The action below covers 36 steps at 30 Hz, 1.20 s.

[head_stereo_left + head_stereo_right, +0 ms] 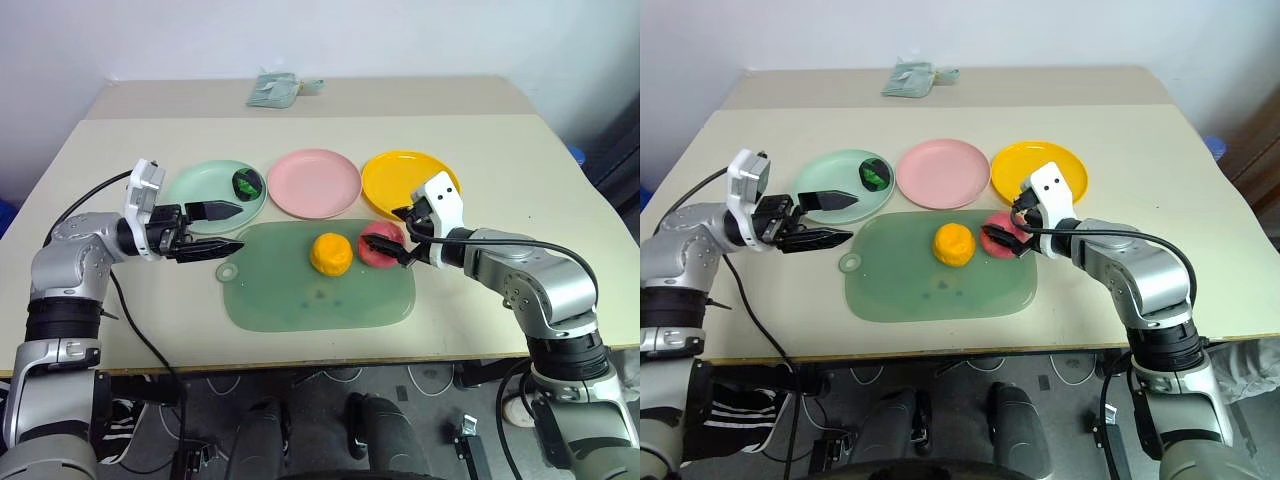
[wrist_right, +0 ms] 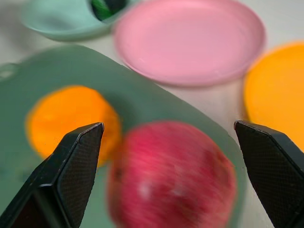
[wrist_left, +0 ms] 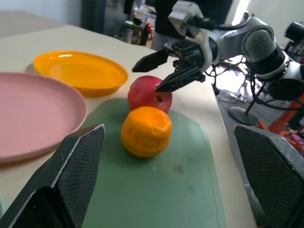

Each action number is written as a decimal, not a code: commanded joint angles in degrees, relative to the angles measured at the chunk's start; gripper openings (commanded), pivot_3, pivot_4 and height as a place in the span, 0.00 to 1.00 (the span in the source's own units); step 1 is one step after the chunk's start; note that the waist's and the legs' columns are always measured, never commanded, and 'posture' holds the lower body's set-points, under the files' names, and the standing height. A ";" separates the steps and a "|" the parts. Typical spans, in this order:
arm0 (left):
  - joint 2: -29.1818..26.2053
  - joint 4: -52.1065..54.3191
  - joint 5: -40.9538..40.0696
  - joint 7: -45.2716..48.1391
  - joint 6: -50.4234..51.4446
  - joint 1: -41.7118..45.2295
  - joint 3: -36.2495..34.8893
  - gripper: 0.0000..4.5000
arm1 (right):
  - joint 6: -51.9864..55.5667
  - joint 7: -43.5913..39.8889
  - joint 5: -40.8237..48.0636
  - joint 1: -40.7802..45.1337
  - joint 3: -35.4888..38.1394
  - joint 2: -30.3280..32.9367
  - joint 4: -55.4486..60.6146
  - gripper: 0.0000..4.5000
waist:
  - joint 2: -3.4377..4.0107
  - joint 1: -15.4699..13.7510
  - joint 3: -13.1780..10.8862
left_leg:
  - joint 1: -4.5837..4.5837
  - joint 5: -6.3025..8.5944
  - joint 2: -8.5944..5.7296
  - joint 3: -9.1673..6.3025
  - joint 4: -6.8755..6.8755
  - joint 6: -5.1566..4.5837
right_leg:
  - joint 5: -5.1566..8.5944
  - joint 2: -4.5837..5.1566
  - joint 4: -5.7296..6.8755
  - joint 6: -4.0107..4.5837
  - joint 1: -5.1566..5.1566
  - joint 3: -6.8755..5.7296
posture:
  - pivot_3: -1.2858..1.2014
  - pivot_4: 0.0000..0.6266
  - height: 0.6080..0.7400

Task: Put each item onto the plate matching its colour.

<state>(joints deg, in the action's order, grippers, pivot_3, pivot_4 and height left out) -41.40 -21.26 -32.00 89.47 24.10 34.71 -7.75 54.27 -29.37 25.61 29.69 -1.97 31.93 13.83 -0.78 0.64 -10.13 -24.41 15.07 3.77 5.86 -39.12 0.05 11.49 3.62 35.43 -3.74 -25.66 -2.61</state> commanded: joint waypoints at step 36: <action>-4.94 3.30 0.08 1.54 -4.43 -5.81 -1.81 0.99 | -9.86 -13.11 -11.22 10.73 -19.24 -2.60 -4.11 1.00 | 0.01 0.13 -0.01 | -0.05 0.00 0.02 0.06 0.00 0.00 | 0.00 0.00 0.09 0.01 -0.13 0.02 | 0.52 0.24 1.00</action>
<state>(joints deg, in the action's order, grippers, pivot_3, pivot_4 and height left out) -45.34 -19.93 -31.73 91.00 20.55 28.91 -8.63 44.68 -42.19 15.13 38.97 -21.65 29.69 9.60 -0.77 0.77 -10.14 -24.46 15.07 3.79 5.92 -39.12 0.05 11.49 3.62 35.53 -3.74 -25.79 -2.59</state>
